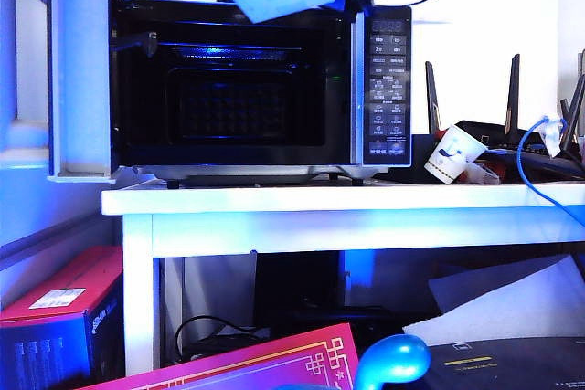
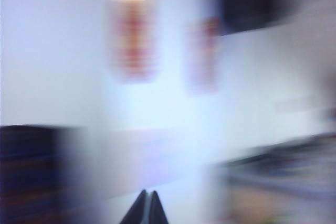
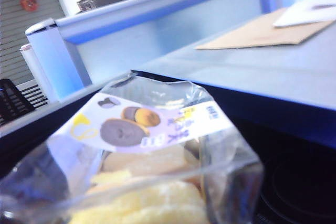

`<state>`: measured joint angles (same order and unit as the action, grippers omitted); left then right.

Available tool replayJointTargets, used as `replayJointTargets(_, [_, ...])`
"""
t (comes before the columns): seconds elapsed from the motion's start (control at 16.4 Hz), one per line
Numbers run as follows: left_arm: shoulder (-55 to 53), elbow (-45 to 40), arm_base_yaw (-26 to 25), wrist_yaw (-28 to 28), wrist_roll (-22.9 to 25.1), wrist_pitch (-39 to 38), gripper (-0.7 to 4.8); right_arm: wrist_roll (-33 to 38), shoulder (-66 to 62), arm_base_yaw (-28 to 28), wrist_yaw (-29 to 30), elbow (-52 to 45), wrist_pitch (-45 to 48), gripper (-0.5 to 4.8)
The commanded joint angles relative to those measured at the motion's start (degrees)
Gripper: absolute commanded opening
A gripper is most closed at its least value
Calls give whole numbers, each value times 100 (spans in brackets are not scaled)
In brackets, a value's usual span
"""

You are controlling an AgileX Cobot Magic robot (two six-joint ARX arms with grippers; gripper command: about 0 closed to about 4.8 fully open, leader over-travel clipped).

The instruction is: Open the microwave door, place the box of snacks from the top of the microwave inside, then close the microwave door.

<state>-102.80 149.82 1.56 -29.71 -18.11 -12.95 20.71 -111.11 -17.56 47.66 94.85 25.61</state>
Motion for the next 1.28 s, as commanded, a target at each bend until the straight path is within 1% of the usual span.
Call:
replayJointTargets(0.06, [192,0,212,1582,1554,-1550,-5,-162,-116,-186,-42,44,39,283])
replayJointTargets(0.18, [205,0,380,1582,1604,-1729,-5,-560,-260,-398,-321,44,-149,283])
replayJointTargets(0.24, [205,0,481,1582,1598,-1753,-4,-741,-358,-481,-651,44,-173,283])
replayJointTargets(0.43, [219,0,647,1508,1589,-1926,-5,-1233,-776,-684,-1884,44,-52,283])
replayJointTargets(0.49, [219,0,717,1456,1576,-1996,-4,-1259,-942,-695,-2173,44,144,283])
replayJointTargets(0.61, [219,0,717,1241,1598,-2155,-4,-1325,-1379,-826,-2747,44,973,283])
replayJointTargets(0.67, [219,-2,717,1088,1596,-2181,-4,-1327,-1545,-837,-2900,48,1250,283])
replayJointTargets(0.79, [219,0,717,1043,1593,-2304,-4,-1331,-1733,-933,-3185,57,1373,284])
replayJointTargets(0.91, [216,-2,717,1045,1600,-2417,-4,-1368,-1967,-964,-3344,372,1366,286])
replayJointTargets(1.04, [216,-2,717,1043,1598,-2461,-4,-1368,-2306,-970,-3362,951,1237,294])
replayJointTargets(1.28, [216,-2,717,1038,1596,-2579,-4,-1368,-3126,-970,-3388,2389,671,296])
